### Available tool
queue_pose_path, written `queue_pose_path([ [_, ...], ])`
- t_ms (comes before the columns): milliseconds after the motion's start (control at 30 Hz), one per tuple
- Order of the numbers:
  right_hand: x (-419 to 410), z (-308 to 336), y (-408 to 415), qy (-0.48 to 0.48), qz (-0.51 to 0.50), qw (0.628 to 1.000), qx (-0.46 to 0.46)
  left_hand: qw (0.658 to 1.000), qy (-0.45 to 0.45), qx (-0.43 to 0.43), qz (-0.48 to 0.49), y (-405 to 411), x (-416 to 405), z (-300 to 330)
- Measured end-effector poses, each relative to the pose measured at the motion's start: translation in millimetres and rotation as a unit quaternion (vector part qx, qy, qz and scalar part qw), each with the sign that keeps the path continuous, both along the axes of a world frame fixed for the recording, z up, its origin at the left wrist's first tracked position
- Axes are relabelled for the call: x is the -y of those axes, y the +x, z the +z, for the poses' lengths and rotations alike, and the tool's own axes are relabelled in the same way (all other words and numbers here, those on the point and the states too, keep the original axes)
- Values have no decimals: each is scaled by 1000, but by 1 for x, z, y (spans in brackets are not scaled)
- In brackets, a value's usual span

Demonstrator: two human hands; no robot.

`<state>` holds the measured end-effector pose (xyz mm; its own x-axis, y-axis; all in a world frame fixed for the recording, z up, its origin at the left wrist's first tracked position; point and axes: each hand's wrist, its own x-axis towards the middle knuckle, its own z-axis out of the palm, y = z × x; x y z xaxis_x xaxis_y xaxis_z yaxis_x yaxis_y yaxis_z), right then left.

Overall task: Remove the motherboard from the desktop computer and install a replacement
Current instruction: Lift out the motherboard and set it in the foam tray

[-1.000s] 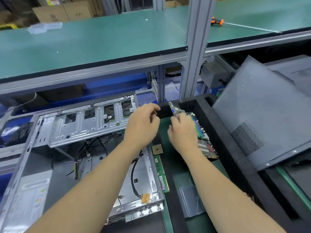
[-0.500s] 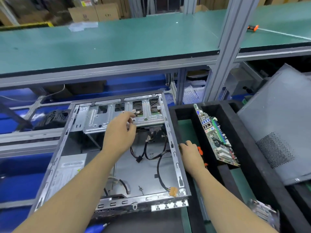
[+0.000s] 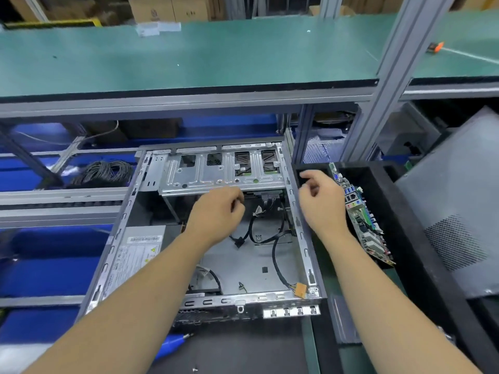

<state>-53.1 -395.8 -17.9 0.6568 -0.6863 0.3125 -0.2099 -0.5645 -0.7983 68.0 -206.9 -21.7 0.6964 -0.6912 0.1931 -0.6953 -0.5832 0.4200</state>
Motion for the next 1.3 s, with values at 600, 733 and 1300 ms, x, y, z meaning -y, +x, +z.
queue_pose_path([
  [600, -94, -37, 43, 131, 247, 840, -464, 987, 132, -88, -6, -5, -29, -27],
  [733, -98, -55, 48, -65, 321, 764, -555, 969, 203, -130, -45, -10, -29, -44],
  [1300, -158, 2, -12, -210, 114, 919, -313, 992, 52, 113, -1, -64, -83, 13],
])
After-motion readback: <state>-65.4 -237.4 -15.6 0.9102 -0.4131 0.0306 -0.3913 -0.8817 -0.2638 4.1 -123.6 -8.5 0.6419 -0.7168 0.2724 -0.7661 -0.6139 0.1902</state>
